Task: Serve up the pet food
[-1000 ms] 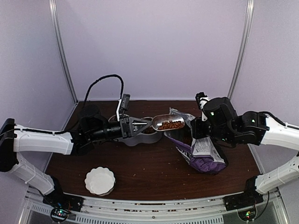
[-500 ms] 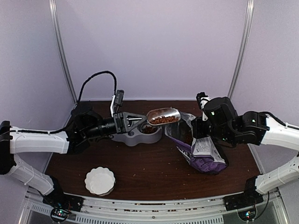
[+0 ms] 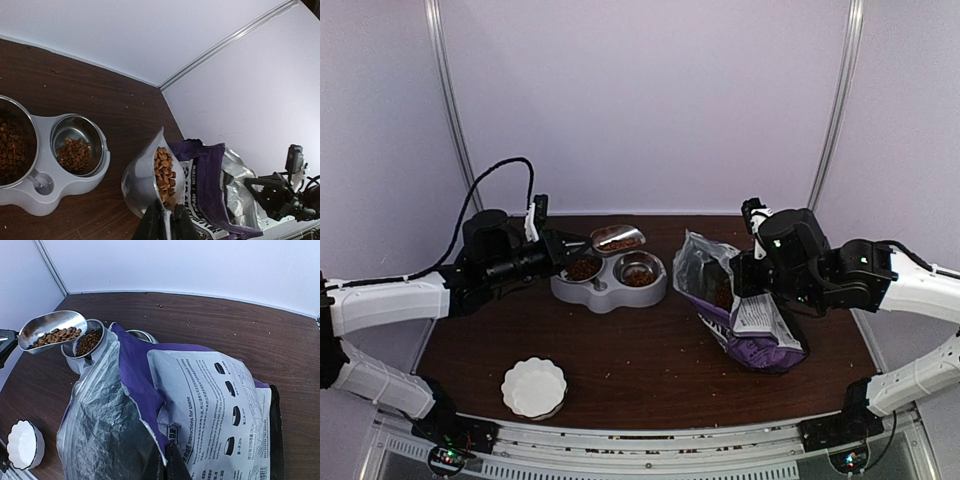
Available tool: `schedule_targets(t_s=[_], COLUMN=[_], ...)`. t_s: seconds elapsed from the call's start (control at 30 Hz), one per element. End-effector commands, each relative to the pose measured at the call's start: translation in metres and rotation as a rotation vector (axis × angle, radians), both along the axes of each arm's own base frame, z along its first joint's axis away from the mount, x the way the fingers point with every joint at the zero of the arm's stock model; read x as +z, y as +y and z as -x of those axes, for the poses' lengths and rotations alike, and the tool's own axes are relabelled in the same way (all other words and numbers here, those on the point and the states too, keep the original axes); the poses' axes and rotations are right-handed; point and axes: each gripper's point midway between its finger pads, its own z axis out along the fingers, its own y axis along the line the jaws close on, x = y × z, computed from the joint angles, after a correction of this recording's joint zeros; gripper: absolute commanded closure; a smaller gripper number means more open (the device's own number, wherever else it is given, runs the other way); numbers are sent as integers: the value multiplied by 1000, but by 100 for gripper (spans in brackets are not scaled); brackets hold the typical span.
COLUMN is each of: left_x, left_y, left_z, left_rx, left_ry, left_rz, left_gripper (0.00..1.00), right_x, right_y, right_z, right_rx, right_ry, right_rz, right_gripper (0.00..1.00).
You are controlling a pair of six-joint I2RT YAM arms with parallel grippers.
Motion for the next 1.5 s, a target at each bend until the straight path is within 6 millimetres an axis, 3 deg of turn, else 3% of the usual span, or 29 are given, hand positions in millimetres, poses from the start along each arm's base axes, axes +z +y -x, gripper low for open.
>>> schedule_targets(t_s=[0.0,0.17,0.67,1.13,1.47], left_x=[-23,-52,-88,-84,-78], left_y=[7,8,7,0,2], left_z=[-22,-39,-77,-96,-97], left_rx=[75,112,178,153,120], left_ry=[12,49,82,39,-1], left_rz=[-68,-114,-254,-424,-540], left_gripper=[100,100,100,100,100], right_x=[5,4,0,-4,-7], right_y=[-5,-5,-5,-4,-5], right_z=[-2,-2,-3,-4,-4], right_rx=[-22,-19,-20,-19,-20], right_ry=[-13,-10,0,10,14], right_rz=[-27,-25,-18,-11,-6], right_gripper=[100,100,100,100,100])
